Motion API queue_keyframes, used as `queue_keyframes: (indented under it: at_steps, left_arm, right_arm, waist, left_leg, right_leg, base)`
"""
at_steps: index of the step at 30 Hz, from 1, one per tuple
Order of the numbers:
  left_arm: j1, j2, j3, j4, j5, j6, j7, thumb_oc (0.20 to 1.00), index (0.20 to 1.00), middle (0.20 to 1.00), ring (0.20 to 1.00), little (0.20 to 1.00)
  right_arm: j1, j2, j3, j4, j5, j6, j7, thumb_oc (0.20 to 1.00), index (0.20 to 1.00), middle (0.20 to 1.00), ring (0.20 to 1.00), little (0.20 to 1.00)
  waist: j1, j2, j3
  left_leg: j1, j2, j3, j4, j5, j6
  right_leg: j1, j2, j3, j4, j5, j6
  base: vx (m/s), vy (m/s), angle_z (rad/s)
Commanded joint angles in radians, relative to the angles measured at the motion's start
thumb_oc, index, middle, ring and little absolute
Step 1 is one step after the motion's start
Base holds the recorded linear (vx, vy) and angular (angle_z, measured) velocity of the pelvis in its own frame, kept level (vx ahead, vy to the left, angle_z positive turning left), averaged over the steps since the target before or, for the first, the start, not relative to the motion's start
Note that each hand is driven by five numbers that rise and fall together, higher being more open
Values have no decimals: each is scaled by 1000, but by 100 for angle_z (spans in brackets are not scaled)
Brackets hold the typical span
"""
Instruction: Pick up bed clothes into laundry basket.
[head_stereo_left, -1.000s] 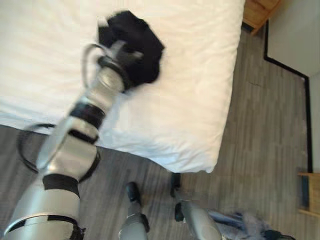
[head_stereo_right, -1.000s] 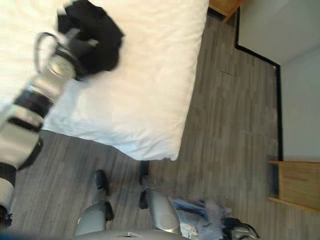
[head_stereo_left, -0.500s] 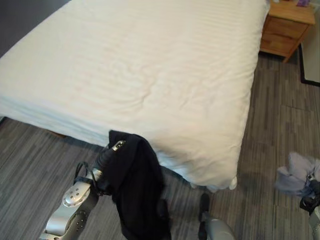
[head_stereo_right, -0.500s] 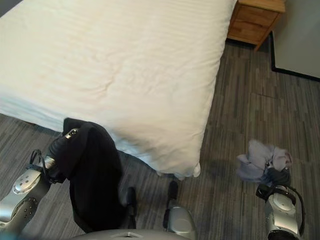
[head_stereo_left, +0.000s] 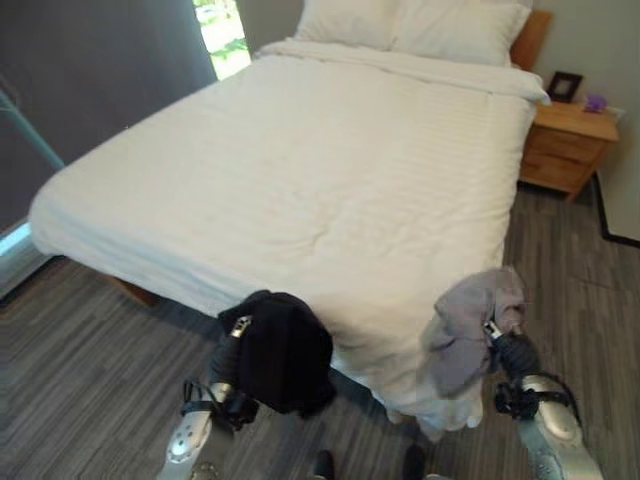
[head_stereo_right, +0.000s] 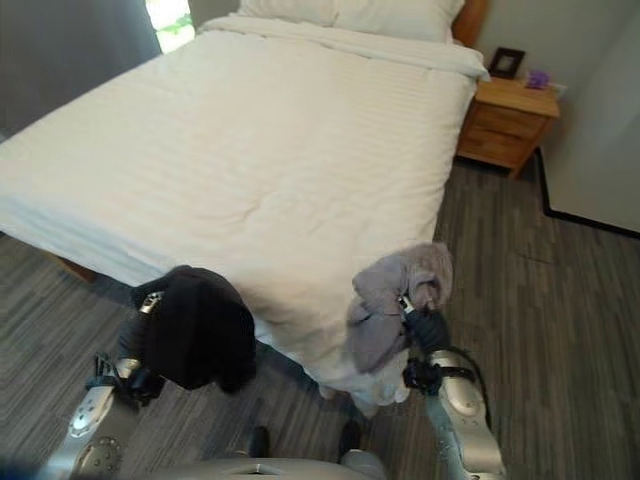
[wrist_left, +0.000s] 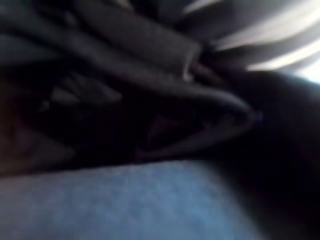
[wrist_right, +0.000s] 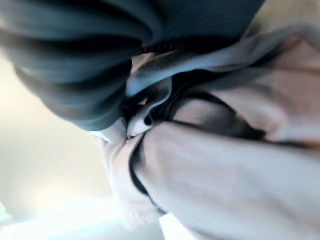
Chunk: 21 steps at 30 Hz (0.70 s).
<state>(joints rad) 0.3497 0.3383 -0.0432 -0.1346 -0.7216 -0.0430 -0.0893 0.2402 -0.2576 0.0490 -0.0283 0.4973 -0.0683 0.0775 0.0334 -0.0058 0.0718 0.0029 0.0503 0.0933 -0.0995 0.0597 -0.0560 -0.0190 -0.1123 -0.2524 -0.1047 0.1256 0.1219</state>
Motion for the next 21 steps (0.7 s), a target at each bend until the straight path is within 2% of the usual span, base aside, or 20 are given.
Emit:
queue_keyframes:
  at_steps: [1, 7, 8, 10, 11, 14, 18, 19, 20, 21]
  left_arm:
    - [-54, 45, 29, -33, 95, -67, -9, 200, 200, 200, 200, 200]
    - [-49, 33, 21, -17, 109, -70, -16, 200, 200, 200, 200, 200]
    - [-105, -32, 111, 56, 200, -178, 107, 200, 200, 200, 200, 200]
    - [-111, -18, 106, 57, 220, -174, 106, 200, 200, 200, 200, 200]
    - [-118, -8, 108, 52, 229, -173, 114, 200, 200, 200, 200, 200]
    - [-123, 1, 124, 43, 229, -178, 116, 200, 200, 200, 200, 200]
    - [-138, -3, 155, 53, 242, -193, 149, 200, 200, 200, 200, 200]
    - [-148, -9, 188, 53, 229, -215, 183, 200, 200, 200, 200, 200]
    - [-149, -9, 188, 53, 229, -215, 183, 200, 200, 200, 200, 200]
    - [-155, -10, 214, 48, 230, -231, 205, 200, 200, 200, 200, 200]
  right_arm:
    - [-53, -20, -19, -104, 82, -49, 42, 200, 200, 200, 200, 200]
    - [-64, -48, -13, -153, 77, -47, 68, 200, 200, 200, 200, 200]
    - [-168, -99, -8, 30, 195, -38, 77, 200, 200, 200, 200, 200]
    - [-160, -108, -14, 19, 157, -38, 69, 200, 200, 200, 200, 200]
    - [-156, -96, -19, 18, 173, -42, 64, 200, 200, 200, 200, 200]
    - [-142, -93, -14, 16, 175, -37, 77, 200, 200, 200, 200, 200]
    - [-142, -105, 2, 17, 166, -30, 92, 200, 200, 200, 200, 200]
    - [-171, -117, 20, 32, 164, -36, 88, 200, 200, 200, 200, 200]
    - [-172, -117, 20, 33, 164, -36, 88, 200, 200, 200, 200, 200]
    - [-201, -120, 32, 45, 174, -42, 85, 200, 200, 200, 200, 200]
  waist:
    - [12, -29, -12]
    - [26, -29, -19]
    - [-32, -27, 49]
    - [-33, -28, 44]
    - [-34, -27, 38]
    - [-40, -29, 40]
    - [-37, -42, 53]
    - [-12, -48, 73]
    - [-13, -50, 71]
    - [11, -57, 78]
  left_leg:
    - [-6, -7, -34, 12, -22, 11]
    - [0, -3, -48, 12, -16, 7]
    - [78, -9, -10, 83, -124, 37]
    - [79, -7, -12, 79, -121, 35]
    - [81, -4, -13, 80, -123, 35]
    - [82, 0, -15, 97, -134, 34]
    - [67, 5, -23, 202, -171, 23]
    - [42, -10, -129, 299, -167, -9]
    - [38, -13, -129, 298, -162, -9]
    - [32, -44, -257, 334, -159, -20]
  right_leg:
    - [84, -67, -21, 44, -93, 33]
    - [102, -63, -39, 48, -103, 26]
    - [-33, -105, 50, 225, -8, 47]
    - [-22, -101, 53, 218, -24, 45]
    - [-12, -96, 54, 213, -47, 39]
    - [-5, -91, 67, 210, -64, 33]
    - [2, -80, 88, 190, -89, 20]
    - [-5, -57, 141, 176, -86, 11]
    - [-9, -60, 141, 174, -83, 11]
    - [-27, -43, 200, 178, -71, 17]
  base:
    - [0, -33, 11]
    - [-15, -37, 5]
    - [-19, -33, 2]
    - [-8, -48, -10]
    - [8, -60, -21]
    - [17, -49, -12]
    - [6, -41, -22]
    - [-21, -33, -45]
    - [-19, -3, -102]
    - [-56, 20, -140]
